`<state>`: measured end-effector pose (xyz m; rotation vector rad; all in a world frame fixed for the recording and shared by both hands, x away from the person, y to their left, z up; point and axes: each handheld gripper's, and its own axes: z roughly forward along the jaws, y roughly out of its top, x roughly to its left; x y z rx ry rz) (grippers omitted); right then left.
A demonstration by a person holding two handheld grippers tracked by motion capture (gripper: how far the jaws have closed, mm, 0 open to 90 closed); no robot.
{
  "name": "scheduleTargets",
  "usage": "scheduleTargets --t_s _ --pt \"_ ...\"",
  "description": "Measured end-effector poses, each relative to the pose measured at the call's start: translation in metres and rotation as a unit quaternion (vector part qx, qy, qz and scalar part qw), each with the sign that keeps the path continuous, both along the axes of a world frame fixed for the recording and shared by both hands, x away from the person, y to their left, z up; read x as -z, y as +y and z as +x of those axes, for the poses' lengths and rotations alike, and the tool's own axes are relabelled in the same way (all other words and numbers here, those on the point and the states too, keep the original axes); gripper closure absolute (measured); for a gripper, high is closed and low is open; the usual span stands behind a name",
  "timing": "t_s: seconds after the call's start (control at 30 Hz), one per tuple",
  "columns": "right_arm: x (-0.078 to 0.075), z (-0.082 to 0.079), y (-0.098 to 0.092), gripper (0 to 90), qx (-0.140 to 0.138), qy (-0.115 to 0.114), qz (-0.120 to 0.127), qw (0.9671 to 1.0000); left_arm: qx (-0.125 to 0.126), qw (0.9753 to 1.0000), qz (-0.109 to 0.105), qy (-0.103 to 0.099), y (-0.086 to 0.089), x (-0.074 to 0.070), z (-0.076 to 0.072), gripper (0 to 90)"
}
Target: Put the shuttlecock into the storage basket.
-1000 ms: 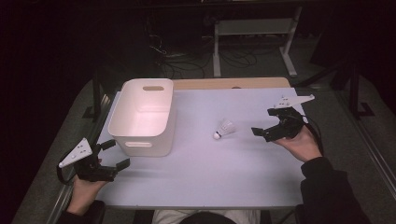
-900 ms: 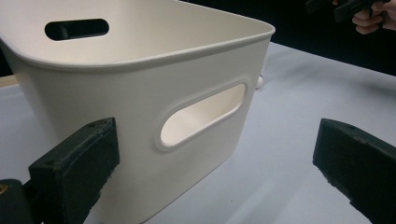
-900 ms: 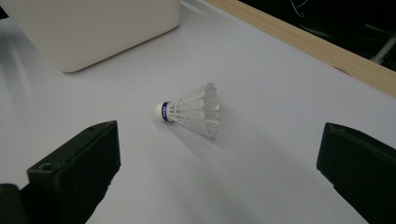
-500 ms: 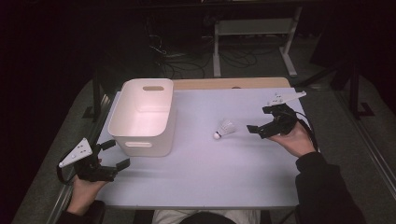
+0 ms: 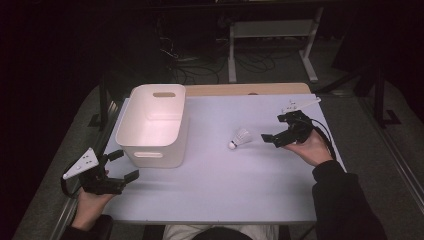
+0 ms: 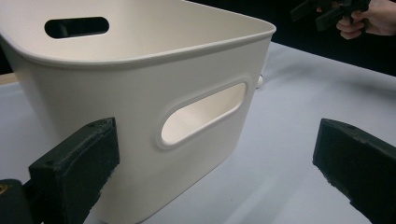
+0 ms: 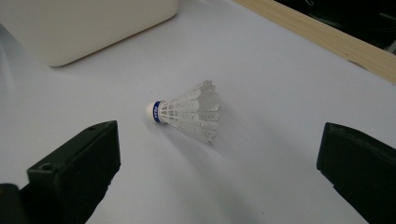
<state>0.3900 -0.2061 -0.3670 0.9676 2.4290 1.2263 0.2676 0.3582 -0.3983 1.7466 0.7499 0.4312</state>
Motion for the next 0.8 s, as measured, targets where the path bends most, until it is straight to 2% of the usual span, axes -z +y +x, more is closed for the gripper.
scheduleTargets --t_s 0.77,0.8 --pt "0.023 0.022 0.008 0.0 -0.002 0.031 -0.006 0.9995 0.001 1.0 0.0 0.0 0.0 0.0 0.0 0.3" --pt "0.024 0.023 0.008 2.2 -0.003 0.032 -0.006 0.9995 0.001 1.0 0.0 0.0 0.0 0.0 0.0 0.3"
